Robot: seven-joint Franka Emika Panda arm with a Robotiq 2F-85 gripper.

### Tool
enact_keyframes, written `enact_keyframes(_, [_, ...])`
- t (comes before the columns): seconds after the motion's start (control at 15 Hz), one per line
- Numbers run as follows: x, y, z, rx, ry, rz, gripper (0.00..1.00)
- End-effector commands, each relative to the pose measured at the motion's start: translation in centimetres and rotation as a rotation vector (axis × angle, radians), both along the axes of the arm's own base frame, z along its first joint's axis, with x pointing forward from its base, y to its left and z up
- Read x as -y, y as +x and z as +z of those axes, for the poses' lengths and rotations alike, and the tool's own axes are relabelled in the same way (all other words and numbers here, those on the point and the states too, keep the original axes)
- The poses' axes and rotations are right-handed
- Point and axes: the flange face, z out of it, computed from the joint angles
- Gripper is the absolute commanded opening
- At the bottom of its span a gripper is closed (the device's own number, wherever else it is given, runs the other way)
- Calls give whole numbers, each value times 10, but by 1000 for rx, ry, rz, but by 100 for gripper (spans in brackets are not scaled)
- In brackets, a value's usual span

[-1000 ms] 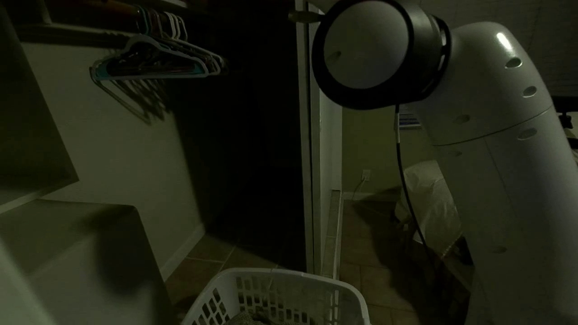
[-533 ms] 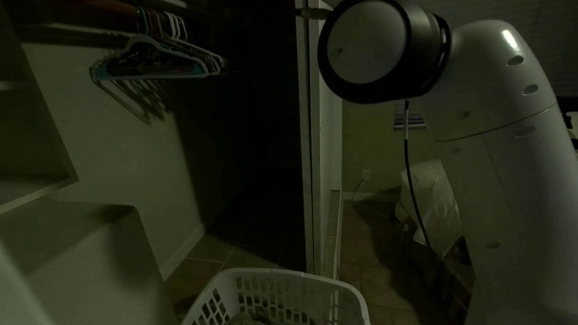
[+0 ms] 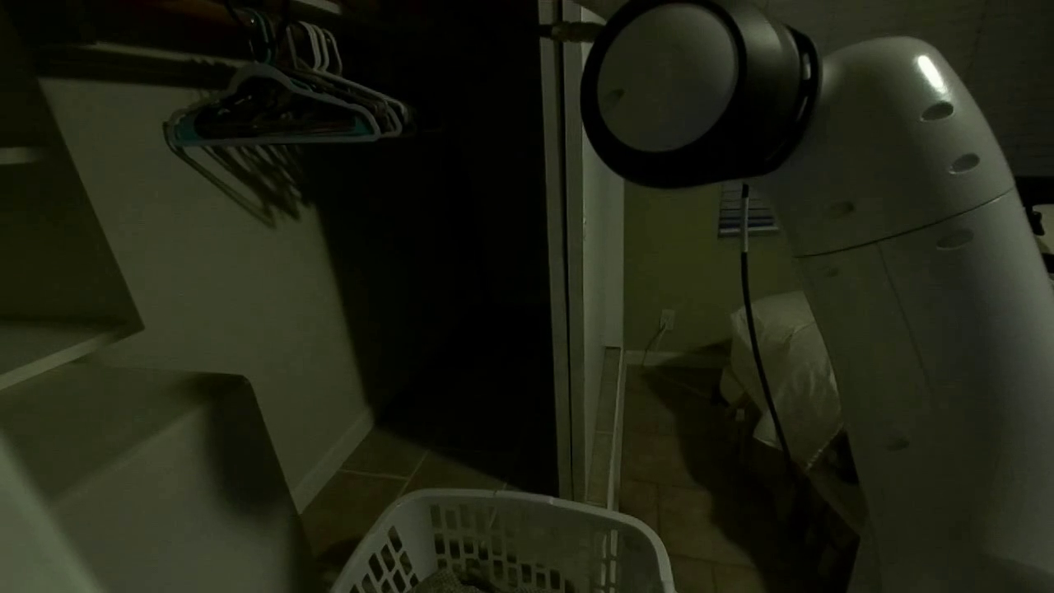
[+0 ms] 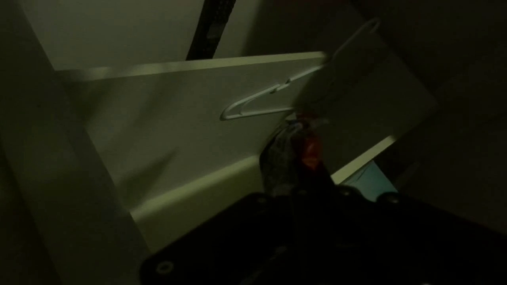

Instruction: Move the black object from the top of the closet to the top shelf

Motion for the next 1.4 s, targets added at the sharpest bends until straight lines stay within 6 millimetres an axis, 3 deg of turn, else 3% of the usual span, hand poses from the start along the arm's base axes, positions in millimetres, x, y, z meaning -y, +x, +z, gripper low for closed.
enact_keyframes(0.0, [-14,12,-24,-28,-30,-27,6])
enact_keyframes(0.53, [-40,57,-87,-51,-31,-239,6])
enact_keyframes(0.8, [-49,55,-98,-42,-4,-306,3])
enact_keyframes(0.87, [-49,50,-98,-49,-7,-311,10])
enact_keyframes(0.93, [-48,48,-98,-40,-7,-323,28])
enact_keyframes(1.07, [-49,41,-98,-36,-3,-341,13])
enact_keyframes(1.2, [-51,34,-101,-40,-5,-350,10])
enact_keyframes(1.27, [-52,32,-103,-45,-1,-354,38])
enact_keyframes(1.33, [-54,30,-106,-41,-4,-362,39])
